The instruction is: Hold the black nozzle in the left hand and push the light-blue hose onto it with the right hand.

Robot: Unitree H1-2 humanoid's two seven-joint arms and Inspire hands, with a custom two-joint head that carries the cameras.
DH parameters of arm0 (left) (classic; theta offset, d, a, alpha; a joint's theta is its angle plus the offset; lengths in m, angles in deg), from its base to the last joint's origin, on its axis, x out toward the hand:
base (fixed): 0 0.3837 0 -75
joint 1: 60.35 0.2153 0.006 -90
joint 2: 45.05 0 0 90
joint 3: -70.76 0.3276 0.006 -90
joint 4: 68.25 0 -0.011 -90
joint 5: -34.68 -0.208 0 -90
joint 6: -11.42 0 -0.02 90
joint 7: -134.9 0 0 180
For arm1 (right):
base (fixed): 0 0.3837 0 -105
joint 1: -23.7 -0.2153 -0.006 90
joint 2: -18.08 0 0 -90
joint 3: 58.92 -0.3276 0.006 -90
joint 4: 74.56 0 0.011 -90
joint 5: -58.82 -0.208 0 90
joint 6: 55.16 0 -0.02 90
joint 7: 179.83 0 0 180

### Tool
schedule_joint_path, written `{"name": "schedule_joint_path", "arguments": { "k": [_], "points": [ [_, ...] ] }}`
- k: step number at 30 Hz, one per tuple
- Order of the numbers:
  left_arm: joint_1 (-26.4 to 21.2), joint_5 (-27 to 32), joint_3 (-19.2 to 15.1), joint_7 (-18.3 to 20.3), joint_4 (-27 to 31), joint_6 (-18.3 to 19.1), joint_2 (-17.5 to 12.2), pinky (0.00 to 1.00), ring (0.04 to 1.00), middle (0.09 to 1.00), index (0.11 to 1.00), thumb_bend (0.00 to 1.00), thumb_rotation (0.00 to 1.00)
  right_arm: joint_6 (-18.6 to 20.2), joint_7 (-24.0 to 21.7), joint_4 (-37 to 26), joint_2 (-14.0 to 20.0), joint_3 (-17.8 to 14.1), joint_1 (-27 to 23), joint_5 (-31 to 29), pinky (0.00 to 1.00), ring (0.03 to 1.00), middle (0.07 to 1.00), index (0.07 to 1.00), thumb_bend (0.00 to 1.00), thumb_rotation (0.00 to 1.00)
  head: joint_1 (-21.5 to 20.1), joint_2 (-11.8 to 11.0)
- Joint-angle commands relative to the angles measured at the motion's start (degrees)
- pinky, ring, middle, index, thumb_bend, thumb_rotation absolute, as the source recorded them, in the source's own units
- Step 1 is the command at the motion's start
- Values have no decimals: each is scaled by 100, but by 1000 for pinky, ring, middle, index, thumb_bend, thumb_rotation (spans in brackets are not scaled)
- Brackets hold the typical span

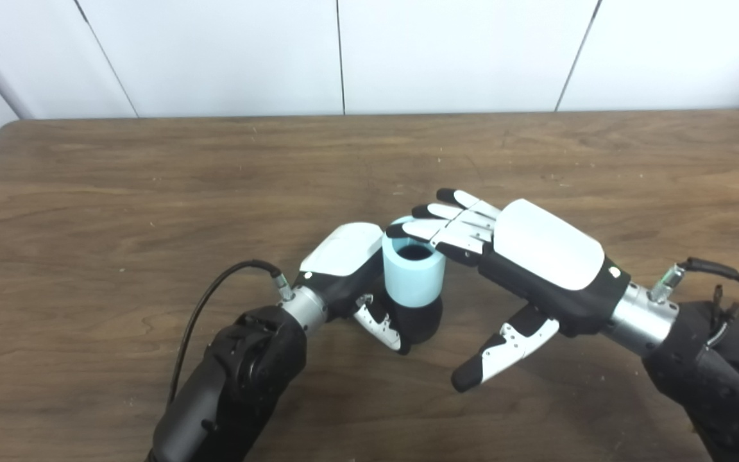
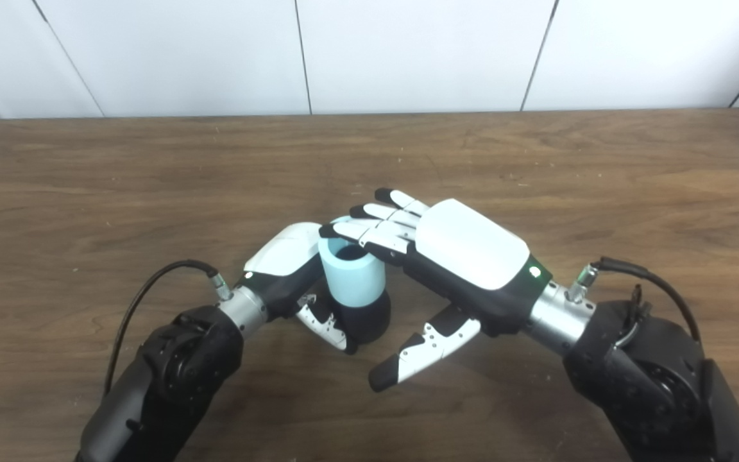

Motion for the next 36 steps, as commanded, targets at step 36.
{"name": "schedule_joint_path", "arguments": {
  "k": [36],
  "points": [
    [127, 58, -11, 250, -56, 118, -76, 931, 637, 518, 472, 520, 0, 386, -265, 33, 415, -322, 428, -263, 994, 911, 926, 920, 611, 931, -34, 88]
  ]
}}
